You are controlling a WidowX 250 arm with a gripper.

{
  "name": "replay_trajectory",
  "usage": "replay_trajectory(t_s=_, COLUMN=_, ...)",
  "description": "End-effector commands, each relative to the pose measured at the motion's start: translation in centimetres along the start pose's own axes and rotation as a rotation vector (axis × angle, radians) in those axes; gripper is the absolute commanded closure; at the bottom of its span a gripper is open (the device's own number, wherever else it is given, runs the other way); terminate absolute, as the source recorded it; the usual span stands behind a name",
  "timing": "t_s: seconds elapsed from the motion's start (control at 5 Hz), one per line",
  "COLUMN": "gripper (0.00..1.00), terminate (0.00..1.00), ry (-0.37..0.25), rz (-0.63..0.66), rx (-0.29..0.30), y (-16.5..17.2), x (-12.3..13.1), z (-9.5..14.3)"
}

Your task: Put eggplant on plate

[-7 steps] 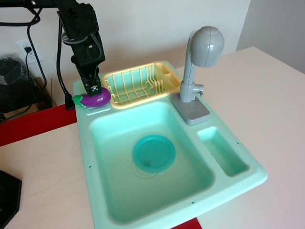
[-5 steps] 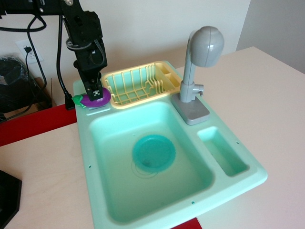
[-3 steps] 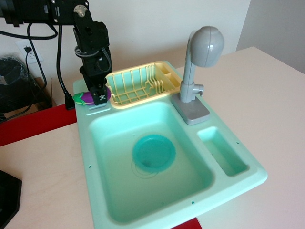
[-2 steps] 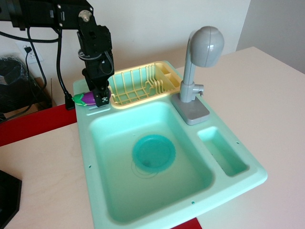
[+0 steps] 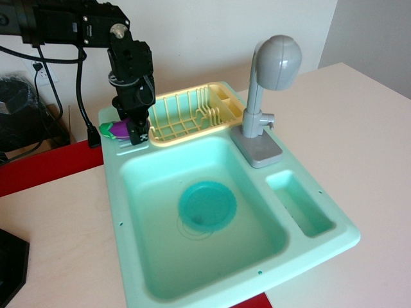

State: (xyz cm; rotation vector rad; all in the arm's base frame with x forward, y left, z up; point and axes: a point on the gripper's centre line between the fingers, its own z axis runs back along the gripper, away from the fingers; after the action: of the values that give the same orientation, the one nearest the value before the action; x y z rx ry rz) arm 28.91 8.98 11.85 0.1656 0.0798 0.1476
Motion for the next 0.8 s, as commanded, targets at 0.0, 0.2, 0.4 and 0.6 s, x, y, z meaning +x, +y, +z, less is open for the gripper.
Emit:
replay_trajectory(t_s=0.0, gripper=1.00, terminate=0.00, ry=-0.068, rz=-0.002, rx=0.012, y=-0.1, x=0.0, z=1.6)
replay_trajectory(t_s=0.2, gripper=1.00, terminate=0.00, ry=-0.131, rz=-0.040, rx=0.006, y=-1.1, x=0.9, z=3.3)
replay_trajectory(t_s=0.4, gripper=1.00, terminate=0.00, ry=-0.210, rz=-0.084, rx=-0.009, y=-3.0, x=2.7, z=6.2)
replay_trajectory(t_s=0.6, gripper=1.00, terminate=0.00, ry=-0.228, rz=-0.117, rx=-0.041, y=-4.9, x=3.5, z=7.0)
